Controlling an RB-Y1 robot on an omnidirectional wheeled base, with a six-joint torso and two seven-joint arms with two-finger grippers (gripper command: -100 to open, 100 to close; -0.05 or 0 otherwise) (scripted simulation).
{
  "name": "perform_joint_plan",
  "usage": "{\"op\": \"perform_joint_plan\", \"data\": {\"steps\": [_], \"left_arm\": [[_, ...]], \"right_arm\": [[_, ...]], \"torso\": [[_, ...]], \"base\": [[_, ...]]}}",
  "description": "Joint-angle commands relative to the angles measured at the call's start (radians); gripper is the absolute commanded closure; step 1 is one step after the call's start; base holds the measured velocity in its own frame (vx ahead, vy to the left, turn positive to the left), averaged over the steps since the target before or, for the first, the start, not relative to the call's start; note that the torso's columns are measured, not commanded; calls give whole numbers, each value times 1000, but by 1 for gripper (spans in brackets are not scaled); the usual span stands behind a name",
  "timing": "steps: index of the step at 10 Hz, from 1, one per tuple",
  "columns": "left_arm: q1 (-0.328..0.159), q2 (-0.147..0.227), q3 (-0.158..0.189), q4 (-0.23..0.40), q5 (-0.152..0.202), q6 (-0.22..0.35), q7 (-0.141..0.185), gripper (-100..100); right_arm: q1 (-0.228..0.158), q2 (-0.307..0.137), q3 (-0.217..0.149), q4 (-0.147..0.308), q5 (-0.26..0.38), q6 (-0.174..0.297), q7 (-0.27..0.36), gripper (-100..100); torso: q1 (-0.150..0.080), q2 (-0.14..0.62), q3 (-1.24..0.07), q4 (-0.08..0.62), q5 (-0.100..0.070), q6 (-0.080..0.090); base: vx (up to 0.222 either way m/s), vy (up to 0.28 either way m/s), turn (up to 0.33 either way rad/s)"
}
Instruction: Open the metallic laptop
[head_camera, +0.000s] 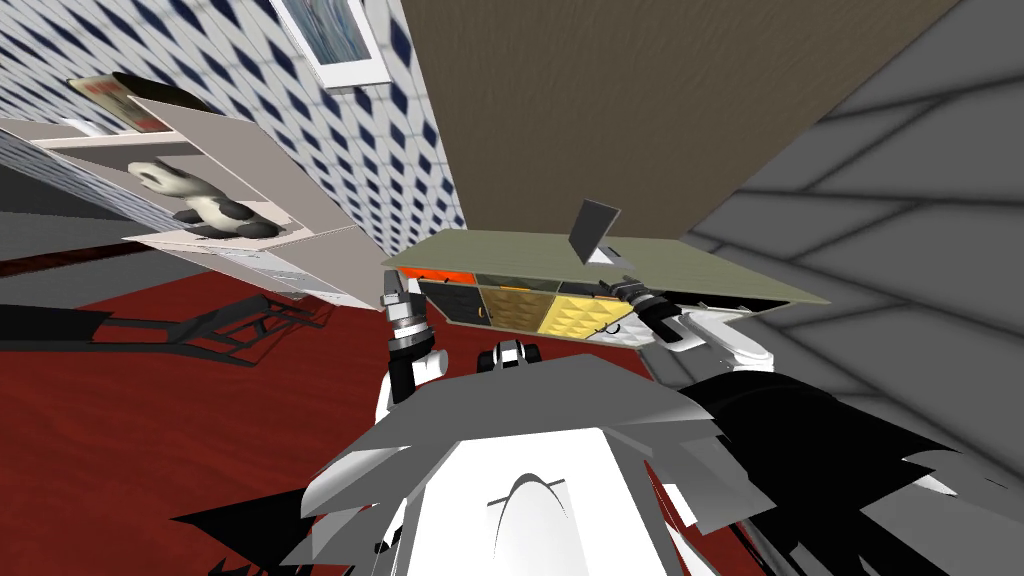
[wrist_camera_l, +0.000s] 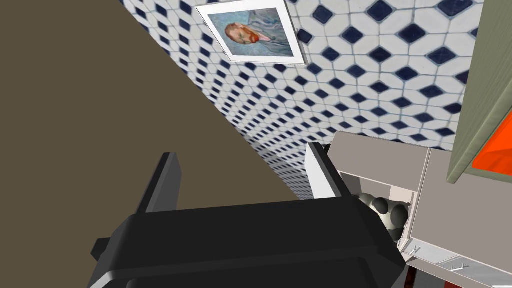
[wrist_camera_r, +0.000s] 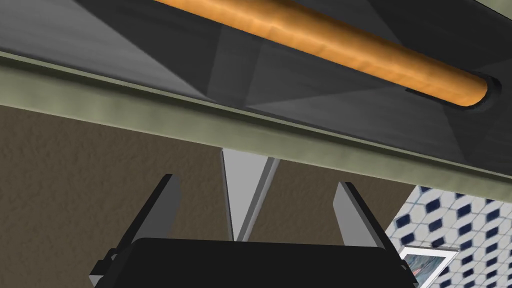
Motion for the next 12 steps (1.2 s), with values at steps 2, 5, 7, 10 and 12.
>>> {"op": "perform_joint_plan", "data": {"steps": [2,5,7,10,12], "left_arm": [[0,0,0,0,0,0,0,0],[0,0,0,0,0,0,0,0],[0,0,0,0,0,0,0,0],[0,0,0,0,0,0,0,0],[0,0,0,0,0,0,0,0]], "right_arm": [[4,-109,-30,95,41,70,38,-100],[15,-189,-55,156,68,119,61,-100],[21,-234,-69,188,83,145,73,-100],[30,-303,-94,232,108,184,91,-100],[40,-297,-99,222,98,177,84,-100]], "torso": [[-2,1,1,0,0,0],[-3,2,1,1,-1,0],[-3,2,1,0,-1,0],[-2,2,1,1,0,0],[-5,3,2,1,-1,0]], "base": [[98,139,115],[102,119,78],[89,90,79],[72,86,61],[22,23,5]]}}
